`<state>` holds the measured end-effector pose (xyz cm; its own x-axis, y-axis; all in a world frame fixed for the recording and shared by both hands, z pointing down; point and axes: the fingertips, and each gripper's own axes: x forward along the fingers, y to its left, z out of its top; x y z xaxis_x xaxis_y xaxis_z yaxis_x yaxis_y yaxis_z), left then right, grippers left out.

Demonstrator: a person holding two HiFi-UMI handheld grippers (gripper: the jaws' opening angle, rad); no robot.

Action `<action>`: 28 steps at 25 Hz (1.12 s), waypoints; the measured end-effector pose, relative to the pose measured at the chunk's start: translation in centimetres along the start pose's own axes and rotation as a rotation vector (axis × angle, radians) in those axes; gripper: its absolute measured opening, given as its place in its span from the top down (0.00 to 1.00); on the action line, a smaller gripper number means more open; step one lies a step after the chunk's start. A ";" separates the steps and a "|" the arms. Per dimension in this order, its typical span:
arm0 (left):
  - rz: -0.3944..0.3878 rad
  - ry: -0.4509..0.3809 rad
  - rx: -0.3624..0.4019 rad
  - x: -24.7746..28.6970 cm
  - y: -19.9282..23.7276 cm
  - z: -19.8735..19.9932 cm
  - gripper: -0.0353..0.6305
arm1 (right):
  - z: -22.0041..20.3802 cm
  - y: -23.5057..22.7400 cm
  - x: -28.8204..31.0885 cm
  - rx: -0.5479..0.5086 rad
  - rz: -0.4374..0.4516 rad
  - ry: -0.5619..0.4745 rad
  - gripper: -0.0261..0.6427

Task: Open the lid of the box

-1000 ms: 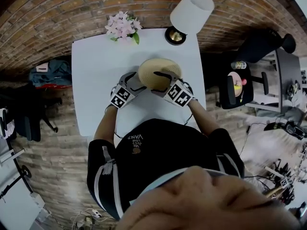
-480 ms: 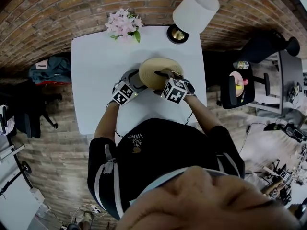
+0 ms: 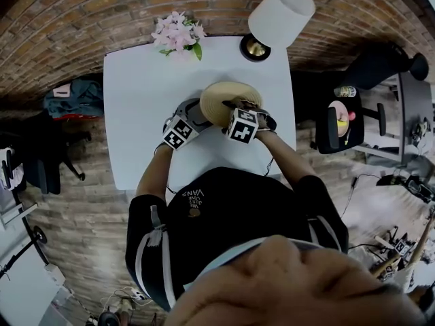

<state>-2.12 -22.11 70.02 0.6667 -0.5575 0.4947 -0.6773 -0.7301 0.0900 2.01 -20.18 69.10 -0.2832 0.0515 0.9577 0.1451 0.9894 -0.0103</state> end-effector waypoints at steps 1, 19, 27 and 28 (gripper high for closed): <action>0.001 0.001 -0.001 0.0 0.0 0.0 0.39 | 0.1 0.0 -0.1 0.001 0.004 -0.001 0.44; 0.034 0.026 -0.034 0.0 -0.1 -0.5 0.39 | 0.9 0.2 -2.1 0.054 -0.050 -0.151 0.44; 0.052 0.047 -0.035 0.0 -0.1 -0.6 0.39 | 1.6 -0.4 -4.0 0.180 -0.084 -0.295 0.44; 0.055 0.048 -0.034 0.0 -0.1 -0.6 0.39 | 1.6 -0.4 -4.1 0.191 -0.092 -0.315 0.44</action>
<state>-2.26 -21.76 70.52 0.6131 -0.5762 0.5406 -0.7233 -0.6845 0.0908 1.61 -20.57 64.67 -0.5688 -0.0290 0.8220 -0.0653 0.9978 -0.0100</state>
